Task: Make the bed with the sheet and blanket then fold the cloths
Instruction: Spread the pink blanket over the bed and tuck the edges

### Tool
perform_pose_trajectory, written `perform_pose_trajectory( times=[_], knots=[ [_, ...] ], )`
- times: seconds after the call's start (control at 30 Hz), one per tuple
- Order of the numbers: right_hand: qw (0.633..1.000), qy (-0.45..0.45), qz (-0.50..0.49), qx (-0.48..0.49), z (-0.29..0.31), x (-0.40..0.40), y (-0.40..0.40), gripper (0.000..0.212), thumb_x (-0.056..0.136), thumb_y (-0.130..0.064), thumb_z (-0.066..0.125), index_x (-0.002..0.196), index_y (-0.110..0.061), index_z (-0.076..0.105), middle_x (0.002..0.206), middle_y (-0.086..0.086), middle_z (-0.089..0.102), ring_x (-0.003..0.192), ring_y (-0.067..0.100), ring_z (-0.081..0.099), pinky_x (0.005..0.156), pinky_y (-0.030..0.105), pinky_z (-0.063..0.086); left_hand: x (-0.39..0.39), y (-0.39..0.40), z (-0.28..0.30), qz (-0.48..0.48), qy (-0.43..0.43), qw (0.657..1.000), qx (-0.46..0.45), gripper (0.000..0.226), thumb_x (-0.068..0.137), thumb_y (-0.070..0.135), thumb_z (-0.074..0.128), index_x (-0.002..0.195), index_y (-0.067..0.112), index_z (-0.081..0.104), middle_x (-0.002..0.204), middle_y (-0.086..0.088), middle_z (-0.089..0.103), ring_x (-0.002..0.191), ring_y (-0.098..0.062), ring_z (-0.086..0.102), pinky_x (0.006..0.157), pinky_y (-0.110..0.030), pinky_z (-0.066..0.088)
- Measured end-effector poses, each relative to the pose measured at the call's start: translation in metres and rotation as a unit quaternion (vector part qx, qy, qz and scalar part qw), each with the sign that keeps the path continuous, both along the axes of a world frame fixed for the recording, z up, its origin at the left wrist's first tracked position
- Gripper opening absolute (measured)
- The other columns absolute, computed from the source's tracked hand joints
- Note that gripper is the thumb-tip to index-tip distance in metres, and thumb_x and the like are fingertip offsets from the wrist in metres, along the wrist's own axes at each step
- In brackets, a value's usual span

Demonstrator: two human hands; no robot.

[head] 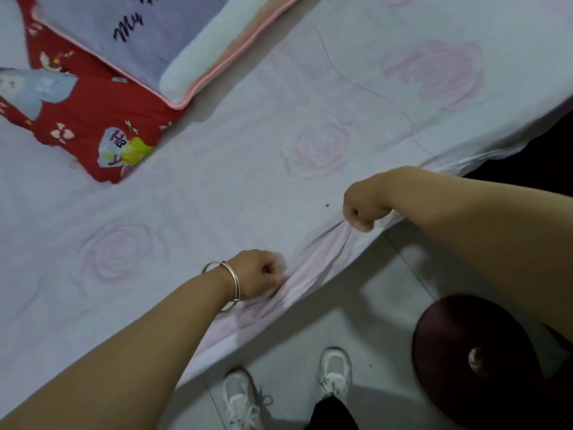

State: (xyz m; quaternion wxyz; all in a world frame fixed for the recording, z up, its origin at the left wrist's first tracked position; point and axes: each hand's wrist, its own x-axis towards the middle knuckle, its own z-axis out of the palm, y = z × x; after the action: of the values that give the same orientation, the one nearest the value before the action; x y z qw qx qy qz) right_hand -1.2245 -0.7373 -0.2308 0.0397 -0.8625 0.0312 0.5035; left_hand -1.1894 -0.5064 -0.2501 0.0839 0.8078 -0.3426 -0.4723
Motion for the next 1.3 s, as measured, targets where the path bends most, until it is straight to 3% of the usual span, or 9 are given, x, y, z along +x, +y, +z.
perform_pose_trajectory(
  times=[0.1, 0.2, 0.37, 0.6, 0.77, 0.97, 1.07, 1.17, 1.3],
  knots=[
    [0.996, -0.084, 0.024, 0.001, -0.01, -0.013, 0.005, 0.023, 0.084, -0.006, 0.053, 0.066, -0.019, 0.047, 0.095, 0.01, 0.061, 0.086, 0.022, 0.053, 0.072, 0.027, 0.04, -0.012, 0.003, -0.002, 0.008, 0.014, 1.0, 0.004, 0.017, 0.085, 0.009, 0.056, 0.08, 0.025, 0.058, 0.083, 0.003, 0.057, 0.083, -0.014, 0.052, 0.064, -0.012, 0.038],
    [0.993, -0.112, 0.0, 0.043, -0.01, -0.016, 0.011, 0.018, 0.081, -0.013, 0.061, 0.083, -0.018, 0.044, 0.083, -0.001, 0.049, 0.085, 0.021, 0.044, 0.064, 0.027, 0.035, -0.03, 0.009, -0.007, 0.017, 0.031, 0.999, 0.017, 0.036, 0.084, 0.021, 0.064, 0.119, 0.019, 0.056, 0.112, -0.004, 0.064, 0.097, -0.019, 0.057, 0.083, -0.02, 0.042],
    [0.984, -0.147, 0.093, 0.028, 0.005, -0.002, 0.04, 0.025, 0.081, -0.023, 0.065, 0.091, -0.019, 0.042, 0.094, -0.001, 0.041, 0.096, 0.023, 0.047, 0.071, 0.028, 0.038, -0.045, 0.027, -0.009, 0.015, -0.023, 1.0, 0.013, 0.036, 0.086, 0.028, 0.059, 0.122, 0.027, 0.058, 0.12, -0.003, 0.064, 0.109, -0.025, 0.059, 0.084, -0.021, 0.042],
    [0.969, 0.211, 0.118, -0.045, 0.005, -0.017, 0.105, 0.033, 0.093, -0.016, 0.056, 0.121, -0.002, 0.064, 0.103, 0.009, 0.069, 0.072, 0.02, 0.058, 0.068, 0.029, 0.048, -0.096, 0.038, -0.012, 0.021, 0.099, 0.995, 0.023, 0.035, 0.097, 0.015, 0.043, 0.131, 0.011, 0.049, 0.141, -0.008, 0.049, 0.128, -0.024, 0.046, 0.099, -0.023, 0.033],
    [0.99, 0.138, 0.042, 0.0, 0.001, -0.015, 0.12, 0.015, 0.09, -0.008, 0.051, 0.091, -0.005, 0.065, 0.069, 0.005, 0.059, 0.053, 0.014, 0.054, 0.04, 0.017, 0.043, -0.132, 0.051, -0.024, 0.074, 0.21, 0.975, 0.009, 0.031, 0.093, 0.004, 0.05, 0.123, 0.001, 0.054, 0.128, -0.021, 0.057, 0.102, -0.018, 0.055, 0.069, -0.016, 0.041],
    [0.994, -0.054, 0.07, 0.071, -0.005, 0.007, 0.177, 0.013, 0.084, -0.006, 0.053, 0.083, -0.002, 0.066, 0.081, 0.008, 0.067, 0.075, 0.023, 0.063, 0.066, 0.029, 0.052, -0.092, 0.108, -0.014, 0.186, -0.108, 0.973, -0.085, 0.039, 0.085, 0.011, 0.059, 0.123, 0.012, 0.053, 0.12, -0.01, 0.053, 0.114, -0.03, 0.051, 0.089, -0.031, 0.04],
    [0.979, -0.161, 0.076, 0.098, -0.006, 0.019, 0.213, 0.01, 0.086, -0.014, 0.06, 0.092, -0.013, 0.052, 0.099, 0.008, 0.056, 0.085, 0.022, 0.05, 0.071, 0.03, 0.042, -0.059, 0.156, -0.009, 0.201, -0.376, 0.905, -0.006, 0.041, 0.072, 0.013, 0.071, 0.11, 0.017, 0.057, 0.114, -0.009, 0.055, 0.107, -0.03, 0.054, 0.085, -0.039, 0.042],
    [0.983, -0.121, 0.102, 0.099, -0.003, 0.027, 0.248, 0.03, 0.085, -0.025, 0.066, 0.109, -0.013, 0.052, 0.106, 0.007, 0.053, 0.089, 0.022, 0.05, 0.07, 0.028, 0.041, -0.045, 0.205, -0.006, 0.202, -0.313, 0.919, 0.13, 0.05, 0.08, 0.01, 0.065, 0.124, 0.019, 0.043, 0.128, -0.009, 0.041, 0.118, -0.031, 0.04, 0.086, -0.043, 0.041],
    [0.983, -0.033, 0.174, 0.044, 0.005, 0.024, 0.278, 0.023, 0.087, -0.028, 0.065, 0.094, -0.014, 0.048, 0.084, -0.001, 0.047, 0.073, 0.015, 0.046, 0.054, 0.018, 0.032, -0.047, 0.234, -0.003, 0.212, -0.175, 0.953, 0.127, 0.058, 0.08, 0.002, 0.064, 0.127, 0.018, 0.034, 0.13, -0.011, 0.034, 0.119, -0.034, 0.04, 0.089, -0.045, 0.047]
  ],
)
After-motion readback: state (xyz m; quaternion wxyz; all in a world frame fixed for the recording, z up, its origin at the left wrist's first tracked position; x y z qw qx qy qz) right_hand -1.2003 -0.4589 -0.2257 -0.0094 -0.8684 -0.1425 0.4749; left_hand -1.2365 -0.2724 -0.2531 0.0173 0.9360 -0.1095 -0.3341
